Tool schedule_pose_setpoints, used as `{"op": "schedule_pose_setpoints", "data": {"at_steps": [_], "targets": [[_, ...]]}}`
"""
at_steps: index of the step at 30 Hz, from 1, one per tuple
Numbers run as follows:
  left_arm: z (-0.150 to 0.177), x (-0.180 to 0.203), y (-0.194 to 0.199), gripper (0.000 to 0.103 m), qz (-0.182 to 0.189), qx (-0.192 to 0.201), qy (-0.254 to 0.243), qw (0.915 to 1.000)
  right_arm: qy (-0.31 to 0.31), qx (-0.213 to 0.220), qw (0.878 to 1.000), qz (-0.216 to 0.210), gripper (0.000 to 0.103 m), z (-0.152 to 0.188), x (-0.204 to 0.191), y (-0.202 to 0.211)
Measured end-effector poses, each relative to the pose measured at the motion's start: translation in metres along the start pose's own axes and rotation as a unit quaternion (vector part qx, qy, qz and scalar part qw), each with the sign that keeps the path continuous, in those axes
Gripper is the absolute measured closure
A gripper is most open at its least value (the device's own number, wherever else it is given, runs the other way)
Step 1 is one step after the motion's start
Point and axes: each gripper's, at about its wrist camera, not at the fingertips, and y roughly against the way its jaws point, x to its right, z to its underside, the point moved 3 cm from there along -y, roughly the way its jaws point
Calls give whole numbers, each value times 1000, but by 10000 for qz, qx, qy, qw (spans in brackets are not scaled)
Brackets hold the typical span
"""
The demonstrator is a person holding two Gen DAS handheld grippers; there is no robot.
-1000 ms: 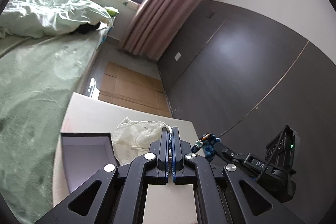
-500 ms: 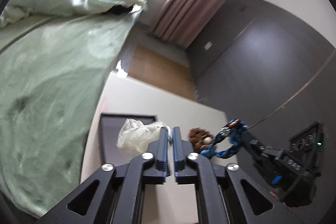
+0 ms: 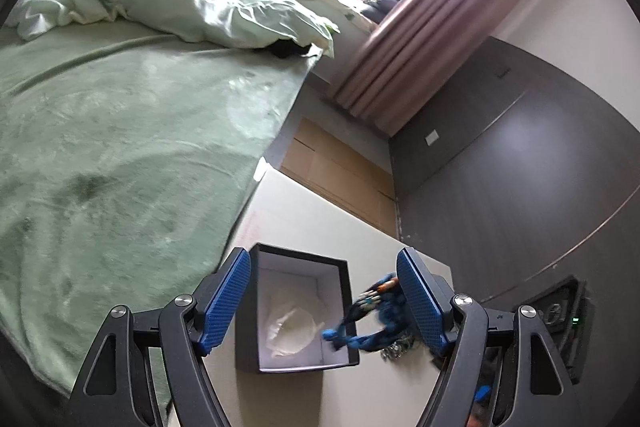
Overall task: Organize jewelry
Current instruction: 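Carry the white pouch into the black box with the left tool while the right tool grasps blue beads, then release the blue beads into the black box with the right tool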
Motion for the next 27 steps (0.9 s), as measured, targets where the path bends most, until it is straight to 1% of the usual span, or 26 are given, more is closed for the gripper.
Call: {"op": "schedule_pose_setpoints", "data": {"at_steps": [1,3,5,8,10,13,17,21,22,23,25,27], "targets": [[-1,-1,0,27,4,9,9,10000,-41,-107,9999,-32,90,2,1,-6],[0,0,-1,27,18,9,-3,10000,-117,-457,9986,228,85,7,8,-23],[0,3,-1,27,28,-3,-48,10000,-291,-660,9960,537,55,11,19,-31],[4,9,-2,27,71,-60,-154,9998,-249,-547,9964,593,54,9,21,-19],[6,13,-5,27,97,-101,-226,9996,-72,-369,9974,612,54,4,16,-1],[10,22,-8,27,124,-175,-374,9991,11,-55,9977,683,41,0,18,29],[17,35,-15,27,157,-287,-577,9978,-76,206,9961,854,40,-2,29,60],[26,48,-23,27,201,-419,-766,9960,-244,499,9900,1296,39,-9,44,84],[29,52,-25,27,206,-462,-824,9953,-291,541,9887,1371,35,-10,48,89],[32,56,-28,27,211,-513,-900,9944,-339,567,9878,1413,27,-11,51,94],[38,65,-33,27,230,-597,-1056,9923,-420,648,9848,1558,21,-11,58,105],[43,73,-38,27,269,-673,-1195,9902,-493,691,9824,1666,19,-11,64,111]]}}
